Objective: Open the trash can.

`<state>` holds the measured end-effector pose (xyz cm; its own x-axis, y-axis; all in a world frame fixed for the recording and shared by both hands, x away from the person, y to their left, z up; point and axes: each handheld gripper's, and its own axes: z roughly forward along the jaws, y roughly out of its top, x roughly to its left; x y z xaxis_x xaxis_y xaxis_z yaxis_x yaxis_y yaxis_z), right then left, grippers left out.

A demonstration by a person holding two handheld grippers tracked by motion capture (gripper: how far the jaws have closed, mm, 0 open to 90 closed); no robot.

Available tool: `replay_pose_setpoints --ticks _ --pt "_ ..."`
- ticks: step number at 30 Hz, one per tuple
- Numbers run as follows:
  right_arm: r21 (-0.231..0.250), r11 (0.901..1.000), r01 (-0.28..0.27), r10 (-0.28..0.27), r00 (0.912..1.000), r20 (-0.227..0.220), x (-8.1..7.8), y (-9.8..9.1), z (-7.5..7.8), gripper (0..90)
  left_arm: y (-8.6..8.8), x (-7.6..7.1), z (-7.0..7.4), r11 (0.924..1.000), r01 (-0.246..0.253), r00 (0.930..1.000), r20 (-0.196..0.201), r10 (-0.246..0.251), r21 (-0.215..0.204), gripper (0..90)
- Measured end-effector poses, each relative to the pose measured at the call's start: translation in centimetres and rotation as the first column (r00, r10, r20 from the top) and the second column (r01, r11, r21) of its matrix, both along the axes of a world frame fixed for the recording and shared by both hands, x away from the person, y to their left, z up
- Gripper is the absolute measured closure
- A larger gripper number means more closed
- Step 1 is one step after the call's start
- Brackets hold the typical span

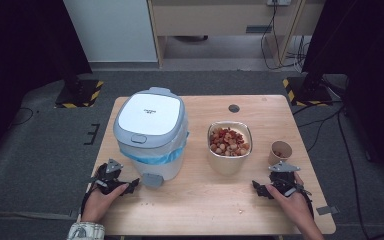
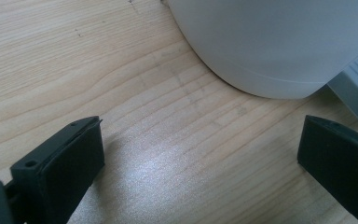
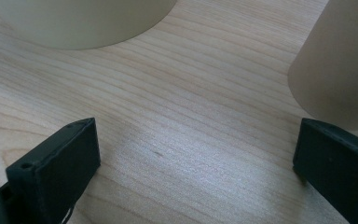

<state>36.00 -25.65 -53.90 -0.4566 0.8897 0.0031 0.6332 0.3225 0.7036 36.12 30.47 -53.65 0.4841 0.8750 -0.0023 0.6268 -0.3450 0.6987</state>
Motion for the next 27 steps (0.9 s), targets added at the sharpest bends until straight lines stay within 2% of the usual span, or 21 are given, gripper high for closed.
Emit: replay_pose_setpoints --ticks 3,5,6,10,11,12,13,14,15,17,20,23,27 --pt "0.000 1.0000 0.000 0.000 1.0000 0.001 0.0 0.0 0.0 0.8 0.0 0.0 0.1 1.0000 0.005 1.0000 0.002 -0.005 -0.002 1.6" --pt "0.000 1.0000 -0.001 0.001 1.0000 0.000 0.0 0.0 0.0 0.7 0.0 0.0 0.2 1.0000 0.009 1.0000 0.004 -0.009 -0.003 8.5" --pt "0.000 1.0000 -0.001 0.001 1.0000 0.000 0.0 0.0 0.0 0.7 0.0 -0.1 0.3 0.9999 0.011 0.9999 0.003 -0.011 0.000 8.5" --pt "-0.001 1.0000 -0.001 0.001 1.0000 0.001 0.0 0.0 0.0 0.7 0.1 -0.5 1.2 0.9998 0.018 0.9998 0.013 -0.018 -0.005 27.0" --pt "-0.001 1.0000 -0.002 0.002 1.0000 0.001 0.0 0.0 0.0 0.7 0.1 -0.9 1.9 0.9998 0.017 0.9995 0.027 -0.016 -0.009 30.7" --pt "-0.001 1.0000 -0.002 0.002 1.0000 0.001 0.0 0.0 0.0 0.7 0.1 -0.9 1.9 0.9998 0.017 0.9995 0.027 -0.016 -0.009 34.3" --pt "-0.001 1.0000 -0.003 0.003 1.0000 0.001 0.0 0.0 0.0 0.8 0.1 -1.3 2.8 0.9995 0.023 0.9988 0.043 -0.022 -0.024 39.9" --pt "-0.001 1.0000 -0.003 0.003 1.0000 0.001 0.0 0.0 0.0 0.8 0.1 -1.3 2.8 0.9995 0.023 0.9988 0.043 -0.022 -0.024 44.6" --pt "-0.001 1.0000 -0.002 0.002 1.0000 0.001 0.0 0.0 0.0 0.7 0.0 -1.5 3.2 0.9991 0.032 0.9984 0.048 -0.030 -0.028 44.6" --pt "-0.001 1.0000 -0.002 0.002 1.0000 0.001 0.0 0.0 0.0 0.7 -0.5 -1.9 3.8 0.9983 0.053 0.9969 0.060 -0.052 -0.023 53.3" --pt "0.000 1.0000 -0.001 0.001 1.0000 0.000 0.0 0.0 0.0 0.7 -1.3 -2.5 4.6 0.9956 0.094 0.9926 0.078 -0.093 -0.007 62.5" --pt "0.000 1.0000 -0.003 0.003 1.0000 0.001 -0.1 0.0 0.0 0.7 -2.4 -3.1 5.4 0.9903 0.139 0.9846 0.108 -0.137 -0.003 70.1" --pt "0.000 1.0000 -0.002 0.002 1.0000 0.001 -0.1 0.0 0.0 0.8 -3.4 -3.2 5.6 0.9834 0.181 0.9769 0.117 -0.179 -0.008 77.5"
